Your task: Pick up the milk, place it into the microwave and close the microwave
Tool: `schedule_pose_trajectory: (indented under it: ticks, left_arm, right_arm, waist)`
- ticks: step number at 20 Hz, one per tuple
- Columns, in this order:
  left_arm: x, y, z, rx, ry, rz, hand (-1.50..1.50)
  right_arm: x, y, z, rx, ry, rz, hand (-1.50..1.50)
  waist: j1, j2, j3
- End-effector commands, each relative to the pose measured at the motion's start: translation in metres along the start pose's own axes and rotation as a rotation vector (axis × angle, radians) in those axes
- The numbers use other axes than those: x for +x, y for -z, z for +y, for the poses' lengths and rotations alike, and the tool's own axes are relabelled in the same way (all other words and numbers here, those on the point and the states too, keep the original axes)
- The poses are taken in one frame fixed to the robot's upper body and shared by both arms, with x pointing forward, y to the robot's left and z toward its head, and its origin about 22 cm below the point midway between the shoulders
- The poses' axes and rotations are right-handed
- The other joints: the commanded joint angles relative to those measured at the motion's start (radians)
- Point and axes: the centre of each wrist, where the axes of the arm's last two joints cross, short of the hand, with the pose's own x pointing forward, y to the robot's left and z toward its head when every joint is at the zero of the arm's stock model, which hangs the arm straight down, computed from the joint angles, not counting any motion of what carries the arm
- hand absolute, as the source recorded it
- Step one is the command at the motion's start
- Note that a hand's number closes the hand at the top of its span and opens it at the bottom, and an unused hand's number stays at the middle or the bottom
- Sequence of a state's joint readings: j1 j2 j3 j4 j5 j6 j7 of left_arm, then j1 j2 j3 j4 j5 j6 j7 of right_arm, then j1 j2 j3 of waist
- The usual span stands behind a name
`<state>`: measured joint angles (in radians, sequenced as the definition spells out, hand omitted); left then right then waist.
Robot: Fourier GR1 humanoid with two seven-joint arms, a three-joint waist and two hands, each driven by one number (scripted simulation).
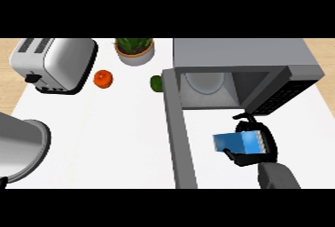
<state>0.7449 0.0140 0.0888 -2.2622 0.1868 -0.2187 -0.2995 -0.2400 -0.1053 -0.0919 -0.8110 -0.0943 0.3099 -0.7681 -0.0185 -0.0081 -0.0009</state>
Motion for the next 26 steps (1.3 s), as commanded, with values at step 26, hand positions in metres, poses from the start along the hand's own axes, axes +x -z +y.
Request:
schedule_pose_trajectory:
  ticks: [26]
  left_arm:
    - [0.001,-0.021,0.054,-0.007,-0.007,0.01,-1.5]
  right_arm:
    - [0.099,0.099,0.135,-0.191,-0.208,-0.025,1.5]
  waist:
    - [0.04,0.008,0.001]
